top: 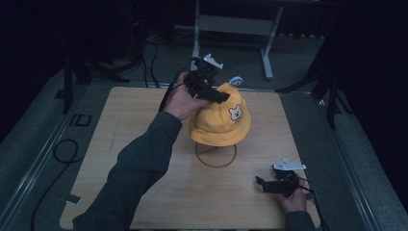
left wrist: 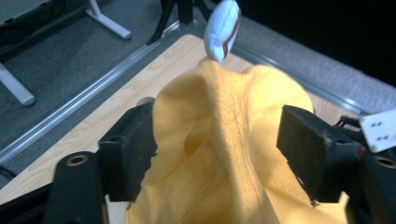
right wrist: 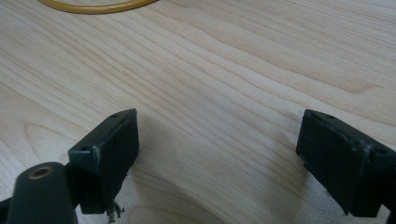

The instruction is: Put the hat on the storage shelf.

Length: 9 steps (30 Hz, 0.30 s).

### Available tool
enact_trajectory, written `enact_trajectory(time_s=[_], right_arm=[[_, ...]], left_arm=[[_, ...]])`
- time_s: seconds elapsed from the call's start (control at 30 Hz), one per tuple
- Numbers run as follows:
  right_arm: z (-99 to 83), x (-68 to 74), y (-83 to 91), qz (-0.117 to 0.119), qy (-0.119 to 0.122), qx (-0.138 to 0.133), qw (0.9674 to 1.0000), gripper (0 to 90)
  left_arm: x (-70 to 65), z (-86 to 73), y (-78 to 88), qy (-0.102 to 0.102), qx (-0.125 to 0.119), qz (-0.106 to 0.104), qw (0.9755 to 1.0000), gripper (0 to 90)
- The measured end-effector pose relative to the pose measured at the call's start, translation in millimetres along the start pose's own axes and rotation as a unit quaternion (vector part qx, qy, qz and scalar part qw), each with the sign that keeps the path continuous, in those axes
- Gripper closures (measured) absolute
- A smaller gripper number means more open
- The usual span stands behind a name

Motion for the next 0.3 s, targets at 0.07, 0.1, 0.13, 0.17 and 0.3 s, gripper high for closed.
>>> enact_trajectory(time_s=[0.07,0.1,0.13,0.17,0.3], right_arm=[[0.0,0.0,0.0,0.0,0.0,0.0,1.0,13.0],[0.0,0.0,0.0,0.0,0.0,0.0,1.0,13.0],[0.0,-0.1,0.0,0.0,0.0,0.0,1.0,13.0],[0.0,0.0,0.0,0.0,0.0,0.0,1.0,13.0],[0.0,0.0,0.0,0.0,0.0,0.0,1.0,13.0]], left_arm=[[1.8,1.0,4.4,0.007,-0.009,-0.005,0.9999,23.8],[2.7,1.1,6.5,0.011,-0.013,-0.007,0.9998,23.3],[3.9,0.7,9.4,0.012,-0.016,-0.009,0.9998,22.9],[4.6,0.3,11.2,0.013,-0.018,-0.009,0.9997,22.9],[6.9,-4.0,21.6,0.015,-0.03,-0.018,0.9993,26.1]])
Point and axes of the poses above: each handheld gripper's, and its own axes: y roughly backward along the jaws, z roughly out of its top, x roughly to its left, the point moved 8 cm from there along -y, roughly forward along the jaws, and after that the axes turned 3 degrees about x, right-handed, at the moved point
